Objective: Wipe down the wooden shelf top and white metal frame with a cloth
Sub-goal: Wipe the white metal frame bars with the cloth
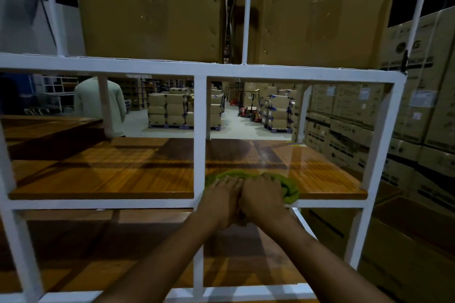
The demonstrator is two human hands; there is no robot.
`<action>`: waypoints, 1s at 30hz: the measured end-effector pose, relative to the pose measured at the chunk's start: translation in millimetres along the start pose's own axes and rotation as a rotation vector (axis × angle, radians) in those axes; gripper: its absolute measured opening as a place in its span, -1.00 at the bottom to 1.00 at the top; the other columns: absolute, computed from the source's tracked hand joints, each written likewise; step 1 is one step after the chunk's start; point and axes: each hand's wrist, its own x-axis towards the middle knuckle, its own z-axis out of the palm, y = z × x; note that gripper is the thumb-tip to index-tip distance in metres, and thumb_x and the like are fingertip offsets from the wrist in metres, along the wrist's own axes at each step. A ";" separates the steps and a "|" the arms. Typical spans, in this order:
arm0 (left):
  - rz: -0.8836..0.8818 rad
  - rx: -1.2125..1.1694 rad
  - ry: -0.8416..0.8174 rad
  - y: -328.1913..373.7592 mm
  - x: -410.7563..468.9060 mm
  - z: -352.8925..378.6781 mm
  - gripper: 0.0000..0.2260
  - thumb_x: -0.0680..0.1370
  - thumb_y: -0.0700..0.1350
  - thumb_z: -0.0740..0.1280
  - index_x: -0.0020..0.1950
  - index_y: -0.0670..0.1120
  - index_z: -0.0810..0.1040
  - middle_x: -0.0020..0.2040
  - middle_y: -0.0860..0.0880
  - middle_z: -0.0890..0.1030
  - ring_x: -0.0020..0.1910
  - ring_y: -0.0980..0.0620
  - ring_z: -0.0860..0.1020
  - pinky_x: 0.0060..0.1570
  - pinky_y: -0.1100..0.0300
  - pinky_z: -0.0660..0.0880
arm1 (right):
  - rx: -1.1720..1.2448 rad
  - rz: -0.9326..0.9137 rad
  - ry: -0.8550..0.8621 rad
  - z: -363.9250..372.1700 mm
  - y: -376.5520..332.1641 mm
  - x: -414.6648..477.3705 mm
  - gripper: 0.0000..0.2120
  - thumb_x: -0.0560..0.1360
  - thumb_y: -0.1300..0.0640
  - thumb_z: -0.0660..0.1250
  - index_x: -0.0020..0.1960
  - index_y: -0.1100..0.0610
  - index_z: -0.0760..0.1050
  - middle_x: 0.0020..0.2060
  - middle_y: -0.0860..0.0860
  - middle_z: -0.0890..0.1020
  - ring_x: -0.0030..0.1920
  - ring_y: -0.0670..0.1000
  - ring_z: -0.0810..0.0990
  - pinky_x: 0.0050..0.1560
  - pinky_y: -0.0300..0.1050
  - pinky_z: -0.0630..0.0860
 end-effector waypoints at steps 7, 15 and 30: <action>0.006 0.151 -0.123 -15.2 7.2 2.4 -0.50 0.60 0.00 0.30 0.52 -0.08 0.30 0.45 -0.10 0.40 0.37 -0.09 0.38 0.39 0.04 0.30 | -0.040 -0.043 -0.107 4.9 -2.9 12.4 -0.88 0.52 0.09 0.26 -0.13 0.02 0.56 -0.07 0.01 0.64 0.21 0.12 0.43 0.21 0.08 0.28; 0.157 0.130 -0.288 0.3 38.2 3.6 -0.31 0.59 0.00 0.34 0.61 -0.06 0.05 0.62 -0.07 0.07 0.58 -0.05 0.05 0.50 0.09 -0.05 | -0.191 0.126 -0.297 -8.5 -0.3 -10.2 -0.78 0.51 0.01 0.37 0.11 0.06 0.56 0.07 0.03 0.63 0.07 0.17 0.60 0.03 0.08 0.57; 0.196 0.016 -0.053 -24.3 45.3 21.4 -0.61 0.65 -0.03 0.04 0.19 -0.20 0.57 0.14 -0.21 0.61 0.11 -0.19 0.55 0.22 -0.07 0.44 | 0.144 -0.030 0.033 51.4 40.6 20.8 -0.83 0.53 0.07 0.17 -0.10 0.12 0.49 -0.14 0.09 0.54 -0.16 0.16 0.49 -0.10 0.12 0.44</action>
